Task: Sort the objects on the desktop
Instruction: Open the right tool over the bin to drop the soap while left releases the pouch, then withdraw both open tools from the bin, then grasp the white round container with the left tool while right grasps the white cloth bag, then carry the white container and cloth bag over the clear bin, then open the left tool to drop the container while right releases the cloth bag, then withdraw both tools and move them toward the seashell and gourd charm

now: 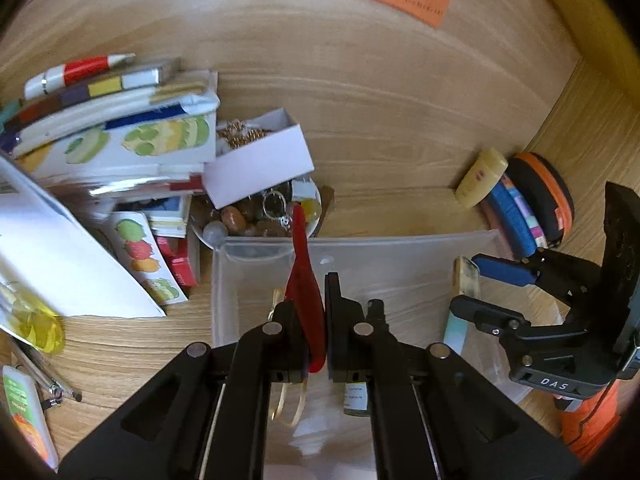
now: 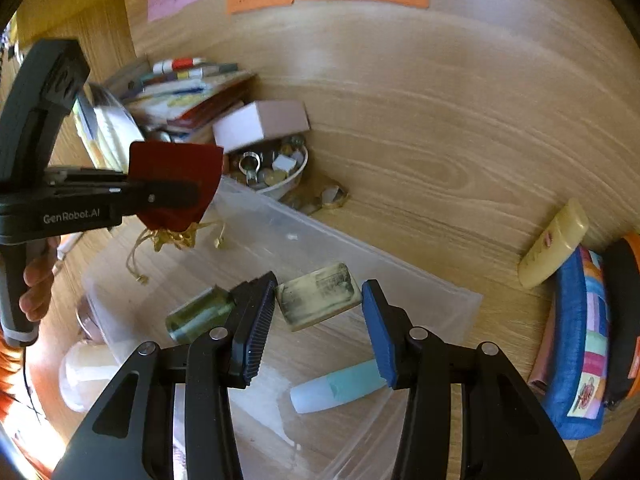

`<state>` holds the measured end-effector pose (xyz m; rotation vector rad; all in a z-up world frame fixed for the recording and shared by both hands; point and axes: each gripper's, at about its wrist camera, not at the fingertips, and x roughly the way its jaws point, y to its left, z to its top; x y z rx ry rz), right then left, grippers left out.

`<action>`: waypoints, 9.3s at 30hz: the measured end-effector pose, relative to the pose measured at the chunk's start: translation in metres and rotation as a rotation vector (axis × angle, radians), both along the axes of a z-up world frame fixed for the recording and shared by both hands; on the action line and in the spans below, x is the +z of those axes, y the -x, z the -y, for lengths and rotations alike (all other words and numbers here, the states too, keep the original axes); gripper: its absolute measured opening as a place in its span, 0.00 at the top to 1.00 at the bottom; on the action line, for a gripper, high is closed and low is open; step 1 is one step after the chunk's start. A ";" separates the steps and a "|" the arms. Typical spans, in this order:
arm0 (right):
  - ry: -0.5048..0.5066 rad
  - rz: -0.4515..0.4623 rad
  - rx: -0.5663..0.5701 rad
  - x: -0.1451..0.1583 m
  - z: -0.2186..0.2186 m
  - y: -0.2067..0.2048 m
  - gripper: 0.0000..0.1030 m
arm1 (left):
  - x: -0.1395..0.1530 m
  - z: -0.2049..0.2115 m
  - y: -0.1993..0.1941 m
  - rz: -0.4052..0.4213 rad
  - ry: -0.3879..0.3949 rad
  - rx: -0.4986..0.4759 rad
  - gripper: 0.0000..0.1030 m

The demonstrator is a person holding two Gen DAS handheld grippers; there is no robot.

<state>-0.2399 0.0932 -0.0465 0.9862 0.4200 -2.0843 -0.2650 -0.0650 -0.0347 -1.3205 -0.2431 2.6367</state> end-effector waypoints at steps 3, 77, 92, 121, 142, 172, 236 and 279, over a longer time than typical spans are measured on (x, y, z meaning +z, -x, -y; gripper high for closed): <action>-0.050 0.022 0.024 -0.007 0.006 0.002 0.59 | -0.008 0.000 0.003 0.053 -0.015 -0.027 0.96; 0.035 -0.279 -0.132 0.060 -0.081 -0.149 0.04 | 0.051 0.015 -0.201 -0.215 0.160 0.166 0.08; 0.093 -0.093 -0.179 0.003 -0.110 -0.167 0.03 | -0.027 0.007 -0.241 -0.085 0.101 0.199 0.08; 0.206 0.217 -0.025 -0.059 -0.099 -0.167 0.67 | -0.071 -0.013 -0.218 -0.022 0.179 0.218 0.09; 0.352 0.102 -0.205 0.008 -0.172 -0.143 0.76 | -0.055 -0.016 -0.224 -0.107 0.130 0.255 0.37; 0.465 0.103 -0.267 0.032 -0.156 -0.079 0.76 | 0.024 -0.009 -0.194 -0.272 0.076 0.223 0.37; 0.219 -0.034 -0.215 0.019 -0.069 -0.083 0.18 | 0.026 -0.058 -0.109 -0.240 0.251 0.093 0.09; -0.066 -0.132 -0.296 -0.053 -0.147 -0.110 0.22 | -0.056 0.037 -0.216 -0.082 0.307 0.308 0.02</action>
